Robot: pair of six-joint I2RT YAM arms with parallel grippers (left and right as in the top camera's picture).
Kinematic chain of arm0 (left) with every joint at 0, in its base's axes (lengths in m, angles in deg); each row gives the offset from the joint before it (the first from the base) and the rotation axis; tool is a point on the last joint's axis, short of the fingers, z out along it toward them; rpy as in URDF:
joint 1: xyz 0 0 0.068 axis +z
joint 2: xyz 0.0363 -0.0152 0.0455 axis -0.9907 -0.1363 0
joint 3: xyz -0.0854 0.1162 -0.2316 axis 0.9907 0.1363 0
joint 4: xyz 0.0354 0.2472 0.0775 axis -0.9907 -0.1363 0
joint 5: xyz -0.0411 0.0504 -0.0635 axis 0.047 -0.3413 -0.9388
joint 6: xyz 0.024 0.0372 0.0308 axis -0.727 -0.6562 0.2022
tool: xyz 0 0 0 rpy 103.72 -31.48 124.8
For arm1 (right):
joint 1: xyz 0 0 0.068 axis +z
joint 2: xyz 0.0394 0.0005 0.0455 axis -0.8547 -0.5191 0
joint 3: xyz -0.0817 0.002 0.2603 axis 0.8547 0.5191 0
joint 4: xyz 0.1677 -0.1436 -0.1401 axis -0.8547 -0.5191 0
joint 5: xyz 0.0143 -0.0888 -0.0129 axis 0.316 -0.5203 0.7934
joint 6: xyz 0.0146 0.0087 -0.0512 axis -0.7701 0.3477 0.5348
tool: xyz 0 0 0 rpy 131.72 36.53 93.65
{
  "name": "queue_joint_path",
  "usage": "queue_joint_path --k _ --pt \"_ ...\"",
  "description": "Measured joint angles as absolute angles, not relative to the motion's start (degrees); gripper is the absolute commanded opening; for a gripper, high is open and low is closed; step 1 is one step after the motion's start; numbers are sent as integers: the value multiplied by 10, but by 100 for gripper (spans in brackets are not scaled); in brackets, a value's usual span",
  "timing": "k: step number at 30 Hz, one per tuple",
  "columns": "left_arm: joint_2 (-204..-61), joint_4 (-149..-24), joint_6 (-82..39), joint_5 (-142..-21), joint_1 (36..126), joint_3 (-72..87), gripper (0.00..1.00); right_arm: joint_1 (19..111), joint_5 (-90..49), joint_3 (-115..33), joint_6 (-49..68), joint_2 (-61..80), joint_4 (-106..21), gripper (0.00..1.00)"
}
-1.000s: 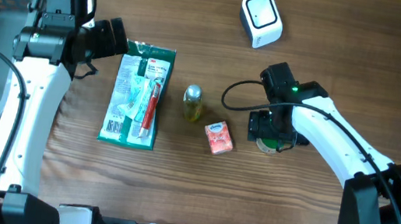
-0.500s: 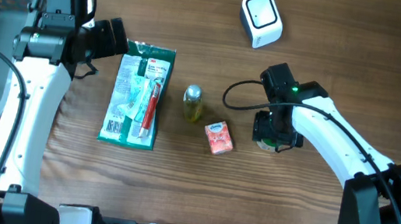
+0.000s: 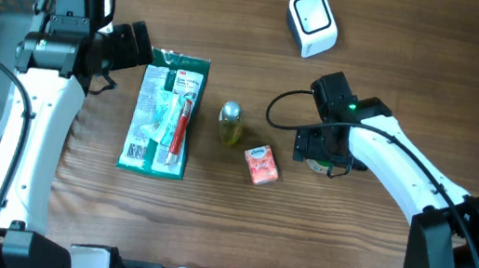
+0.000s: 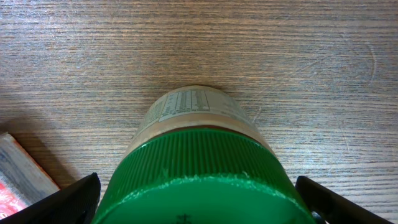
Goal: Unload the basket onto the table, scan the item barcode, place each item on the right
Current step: 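Lift the green-lidded jar with the right gripper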
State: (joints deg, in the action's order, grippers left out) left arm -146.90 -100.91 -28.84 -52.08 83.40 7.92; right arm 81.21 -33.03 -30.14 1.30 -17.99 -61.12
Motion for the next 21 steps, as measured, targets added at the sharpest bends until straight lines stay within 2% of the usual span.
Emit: queue_joint_path --k 6,12,21 --pt "-1469 -1009 -288 -521 834 79 100 812 -330 -292 13 -180 -596 100" --pt "-1469 -1009 -288 -521 834 79 100 812 -330 -253 11 -180 -555 92" --pt "-1469 -1009 -288 -521 834 79 100 812 -330 -253 11 -180 -543 93"
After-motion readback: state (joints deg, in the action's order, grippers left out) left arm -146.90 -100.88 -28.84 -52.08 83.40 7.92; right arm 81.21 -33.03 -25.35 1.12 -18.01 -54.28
